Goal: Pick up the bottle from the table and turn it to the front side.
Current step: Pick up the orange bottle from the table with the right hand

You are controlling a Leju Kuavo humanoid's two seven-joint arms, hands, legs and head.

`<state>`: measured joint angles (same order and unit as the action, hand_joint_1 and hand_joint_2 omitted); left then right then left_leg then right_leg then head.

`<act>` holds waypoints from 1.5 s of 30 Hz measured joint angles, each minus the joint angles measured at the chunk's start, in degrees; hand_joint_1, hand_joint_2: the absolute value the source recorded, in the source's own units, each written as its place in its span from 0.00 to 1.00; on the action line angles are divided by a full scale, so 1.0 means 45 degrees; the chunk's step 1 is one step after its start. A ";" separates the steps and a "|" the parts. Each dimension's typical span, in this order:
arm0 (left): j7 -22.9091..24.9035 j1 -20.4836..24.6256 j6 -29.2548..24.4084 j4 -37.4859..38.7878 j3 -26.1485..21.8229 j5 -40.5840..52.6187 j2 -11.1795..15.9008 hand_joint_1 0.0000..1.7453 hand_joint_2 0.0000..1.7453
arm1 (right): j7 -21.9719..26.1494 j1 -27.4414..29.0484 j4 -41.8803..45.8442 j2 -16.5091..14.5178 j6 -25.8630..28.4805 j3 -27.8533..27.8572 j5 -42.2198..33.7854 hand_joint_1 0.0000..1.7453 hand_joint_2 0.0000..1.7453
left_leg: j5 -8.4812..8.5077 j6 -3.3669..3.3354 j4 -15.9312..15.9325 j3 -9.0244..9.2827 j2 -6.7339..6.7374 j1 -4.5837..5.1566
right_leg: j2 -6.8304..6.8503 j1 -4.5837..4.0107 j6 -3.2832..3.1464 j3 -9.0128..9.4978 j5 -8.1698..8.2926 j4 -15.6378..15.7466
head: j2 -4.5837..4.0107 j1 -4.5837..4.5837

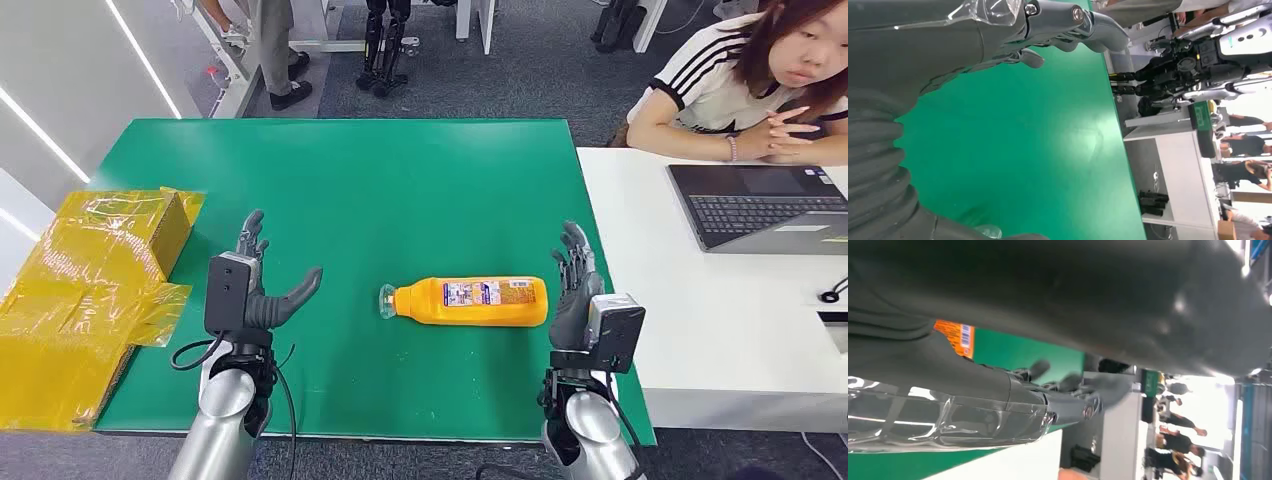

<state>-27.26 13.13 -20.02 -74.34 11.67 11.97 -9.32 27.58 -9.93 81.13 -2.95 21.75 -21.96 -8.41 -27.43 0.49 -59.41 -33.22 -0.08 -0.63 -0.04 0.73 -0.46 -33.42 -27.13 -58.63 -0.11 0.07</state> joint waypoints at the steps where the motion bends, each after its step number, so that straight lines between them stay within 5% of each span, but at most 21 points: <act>1: 0.0000 0.0000 0.0000 0.0000 0.0005 -0.0009 0.0002 0.00 1.00 | 0.0011 -0.0015 -0.0011 0.0000 -0.0002 -0.0012 -0.0007 0.00 0.00 | 0.0000 0.0000 0.0000 0.0000 0.0000 0.0000 | 0.0000 0.0000 0.0000 0.0000 0.0000 0.0000 | 0.0002 0.0000; 17: -0.0015 -0.0001 -0.0018 0.0000 0.0189 -0.0035 0.0027 0.00 1.00 | -0.0136 -0.0039 -0.0031 0.0000 -0.0439 -0.0155 -0.0732 0.00 0.00 | 0.0000 0.0000 0.0000 0.0000 0.0000 0.0000 | 0.0000 0.0000 0.0000 0.0000 0.0000 0.0000 | 0.0003 0.0000; 21: -0.0006 -0.0014 -0.0040 -0.0001 0.0194 -0.0023 0.0027 0.00 1.00 | -0.0464 -0.0030 -0.0034 0.0000 -0.0510 -0.0158 -0.1029 0.00 1.00 | 0.0000 0.0000 0.0000 0.0000 -0.0001 0.0000 | 0.0000 0.0000 0.0000 0.0000 0.0000 0.0000 | 0.0004 0.0000; 45: 0.0087 -0.0276 -0.0117 -0.0367 0.0194 0.0183 0.0027 0.00 1.00 | -0.0623 -0.0047 -0.0039 0.0000 -0.0534 -0.0259 -0.1072 0.00 1.00 | 0.0000 0.0000 0.0000 -0.0001 -0.0001 0.0000 | 0.0000 0.0000 0.0000 0.0000 0.0000 0.0000 | 0.0002 0.0000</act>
<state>-26.86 11.89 -20.55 -75.99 12.55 12.79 -9.20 24.78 -10.14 80.96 -2.95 19.34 -23.12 -13.24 -27.43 0.49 -59.41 -33.22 -0.09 -0.63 -0.04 0.73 -0.46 -33.41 -27.13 -58.63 -0.10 0.07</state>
